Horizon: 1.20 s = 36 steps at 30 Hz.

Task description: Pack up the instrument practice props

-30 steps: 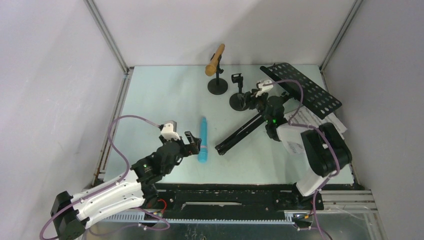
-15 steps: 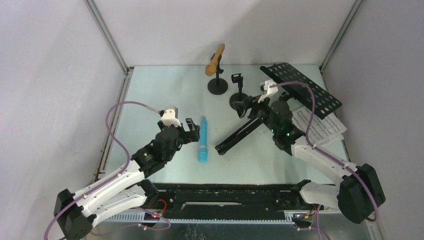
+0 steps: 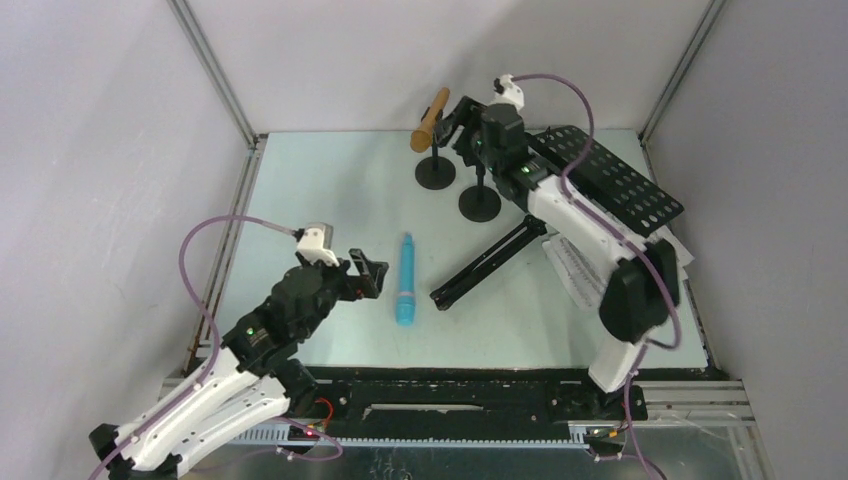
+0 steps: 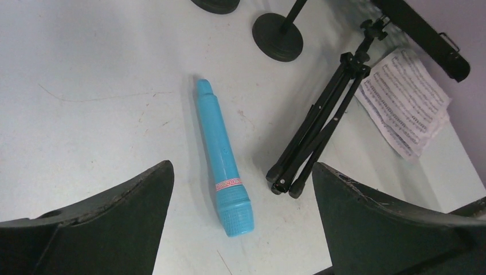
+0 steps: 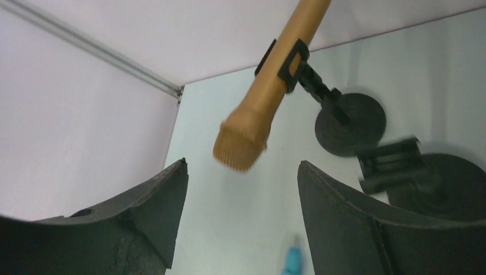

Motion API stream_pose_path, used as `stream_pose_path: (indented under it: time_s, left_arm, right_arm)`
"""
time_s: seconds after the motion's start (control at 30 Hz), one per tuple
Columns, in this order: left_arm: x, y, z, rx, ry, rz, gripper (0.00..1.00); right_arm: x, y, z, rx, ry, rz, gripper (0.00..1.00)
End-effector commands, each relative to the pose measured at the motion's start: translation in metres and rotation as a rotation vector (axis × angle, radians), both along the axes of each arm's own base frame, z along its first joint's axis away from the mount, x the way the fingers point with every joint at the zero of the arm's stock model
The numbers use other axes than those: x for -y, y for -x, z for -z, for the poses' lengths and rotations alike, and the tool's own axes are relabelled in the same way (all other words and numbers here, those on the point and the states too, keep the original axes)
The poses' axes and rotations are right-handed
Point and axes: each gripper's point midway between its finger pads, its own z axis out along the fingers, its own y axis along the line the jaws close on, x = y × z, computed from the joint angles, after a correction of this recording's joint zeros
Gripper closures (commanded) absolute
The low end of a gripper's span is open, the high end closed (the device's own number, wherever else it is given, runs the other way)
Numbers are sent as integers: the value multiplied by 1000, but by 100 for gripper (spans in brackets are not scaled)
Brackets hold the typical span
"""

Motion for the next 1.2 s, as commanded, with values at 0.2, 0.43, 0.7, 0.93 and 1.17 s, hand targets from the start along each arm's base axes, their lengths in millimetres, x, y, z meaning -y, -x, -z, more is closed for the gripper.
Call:
stream_pose_path:
  time_s: [0.2,0.43,0.7,0.93,1.17]
  left_arm:
    - [-15,17,-7,22,41,2,2]
    - [-12,16,-6,16,37,15,2]
    - [-10,15,-4,10,30,16,2]
    - [-10,14,-2,6,26,14,2]
    - [-11,14,-1,6,24,8,2]
  right_arm:
    - [-42,-83,20,-115,-118,32,19]
    - [-43,-100,53,-229,-158,75,18]
    - [-60,-106,66,-299,-278,-17,23]
    - [-76,-107,57,-296,-372,-107,37]
    - [-87,-92,22,-213,-414,-195,69]
